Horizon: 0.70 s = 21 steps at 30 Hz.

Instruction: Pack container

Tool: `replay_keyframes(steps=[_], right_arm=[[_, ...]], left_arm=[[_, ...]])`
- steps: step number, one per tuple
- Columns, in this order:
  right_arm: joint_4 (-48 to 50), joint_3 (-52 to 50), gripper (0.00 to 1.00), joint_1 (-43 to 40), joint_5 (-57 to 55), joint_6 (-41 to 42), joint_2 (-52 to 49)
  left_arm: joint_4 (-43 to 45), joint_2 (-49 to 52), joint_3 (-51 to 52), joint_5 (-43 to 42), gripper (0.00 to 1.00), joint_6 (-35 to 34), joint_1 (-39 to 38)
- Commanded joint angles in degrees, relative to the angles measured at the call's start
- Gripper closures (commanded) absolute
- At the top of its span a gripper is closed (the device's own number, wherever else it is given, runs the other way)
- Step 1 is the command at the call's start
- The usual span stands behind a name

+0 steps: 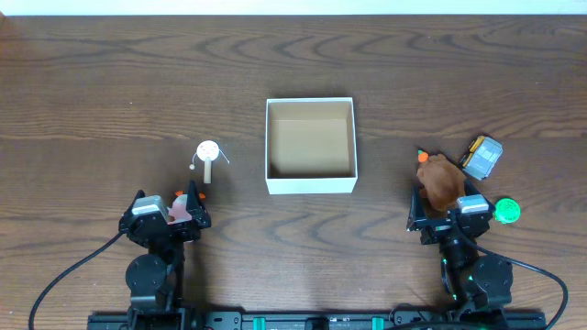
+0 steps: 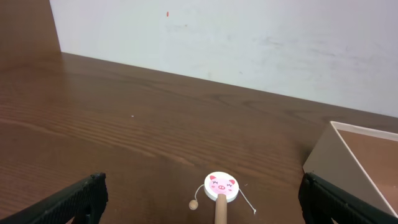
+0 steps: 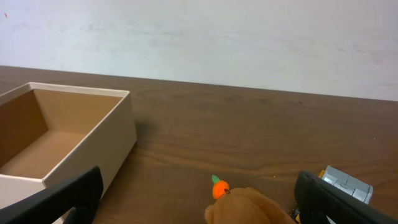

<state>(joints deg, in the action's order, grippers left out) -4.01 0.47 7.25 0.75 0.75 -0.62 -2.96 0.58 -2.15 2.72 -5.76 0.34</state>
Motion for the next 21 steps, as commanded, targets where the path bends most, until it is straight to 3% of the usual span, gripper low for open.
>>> replay_keyframes(steps=[1, 18, 21], right_arm=[[-0.13, -0.15, 0.01, -0.44, 0.74, -0.42, 0.31], [-0.07, -0.15, 0.01, -0.44, 0.96, -0.24, 0.24], [-0.17, -0.15, 0.01, -0.44, 1.05, 4.07, 0.24]], left_arm=[[-0.98, -0.35, 1.92, -0.59, 0.02, 0.15, 0.35], [-0.85, -0.35, 1.92, -0.57, 0.02, 0.15, 0.35], [-0.7, -0.35, 1.92, -0.59, 0.02, 0.11, 0.35]])
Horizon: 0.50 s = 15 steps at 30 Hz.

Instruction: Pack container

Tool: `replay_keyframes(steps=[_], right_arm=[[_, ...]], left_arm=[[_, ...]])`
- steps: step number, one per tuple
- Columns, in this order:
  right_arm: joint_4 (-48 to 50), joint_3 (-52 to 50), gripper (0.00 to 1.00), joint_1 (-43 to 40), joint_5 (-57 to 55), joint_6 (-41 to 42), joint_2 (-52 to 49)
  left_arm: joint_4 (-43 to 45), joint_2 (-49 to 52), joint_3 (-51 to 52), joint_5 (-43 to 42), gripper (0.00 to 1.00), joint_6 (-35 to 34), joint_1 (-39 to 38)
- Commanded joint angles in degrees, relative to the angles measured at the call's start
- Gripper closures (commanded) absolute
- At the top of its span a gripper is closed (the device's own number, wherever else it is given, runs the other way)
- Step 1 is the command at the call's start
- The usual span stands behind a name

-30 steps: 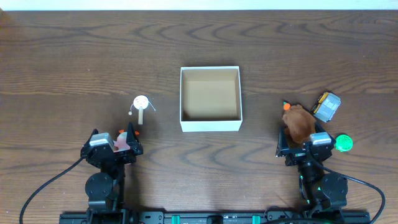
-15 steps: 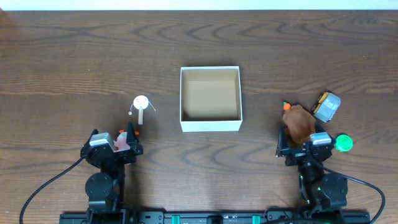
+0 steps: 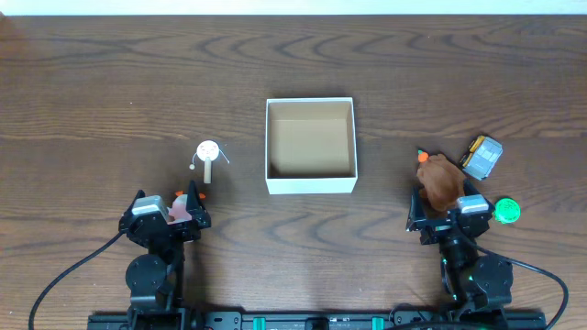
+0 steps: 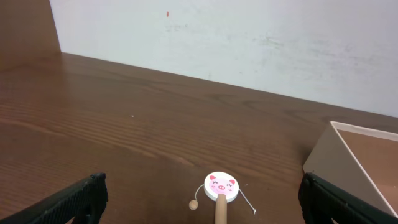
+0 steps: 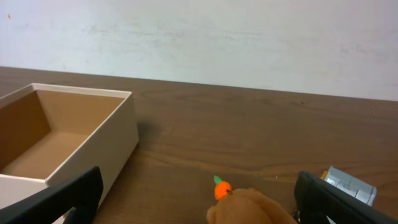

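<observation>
An open white box [image 3: 310,145] with a brown inside stands mid-table, nothing in it; its wall shows in the right wrist view [image 5: 93,146] and its corner [image 4: 357,155] at the right of the left wrist view. A pig-face rattle drum [image 3: 208,156] on a wooden stick lies left of the box, straight ahead of my open left gripper [image 3: 169,209] [image 4: 202,208]. A brown plush [image 3: 441,180] with an orange carrot [image 5: 221,188] lies right of the box, just ahead of my open right gripper [image 3: 447,213] [image 5: 205,208].
A grey and yellow toy [image 3: 481,157] lies at the far right, also seen in the right wrist view [image 5: 351,185]. A green round thing [image 3: 507,211] sits beside the right gripper. A pale wall [image 4: 249,43] bounds the table's far edge.
The right wrist view has shifted very slightly, the box and plush a few pixels to the right. Nothing else has changed; both grippers stay open at the near edge.
</observation>
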<state>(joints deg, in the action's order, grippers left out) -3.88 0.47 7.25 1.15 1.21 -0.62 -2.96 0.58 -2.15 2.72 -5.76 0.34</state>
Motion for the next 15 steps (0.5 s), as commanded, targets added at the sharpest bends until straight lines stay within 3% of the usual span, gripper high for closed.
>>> replay_keyframes(steps=[1, 7, 15], right_arm=[[-0.28, -0.15, 0.01, -0.44, 0.7, 5.6, 0.07], [-1.42, 1.03, 0.01, -0.44, 2.51, 10.58, -2.49], [-13.57, 16.81, 0.01, -0.57, 0.5, 10.16, -13.9]], left_arm=[[-0.81, -0.35, 1.92, -0.61, 0.02, -0.17, 0.35], [-1.42, 0.07, 0.42, -0.61, 0.02, -11.93, 0.35], [-12.31, 10.16, -14.49, -0.61, 0.02, -12.11, 0.35]])
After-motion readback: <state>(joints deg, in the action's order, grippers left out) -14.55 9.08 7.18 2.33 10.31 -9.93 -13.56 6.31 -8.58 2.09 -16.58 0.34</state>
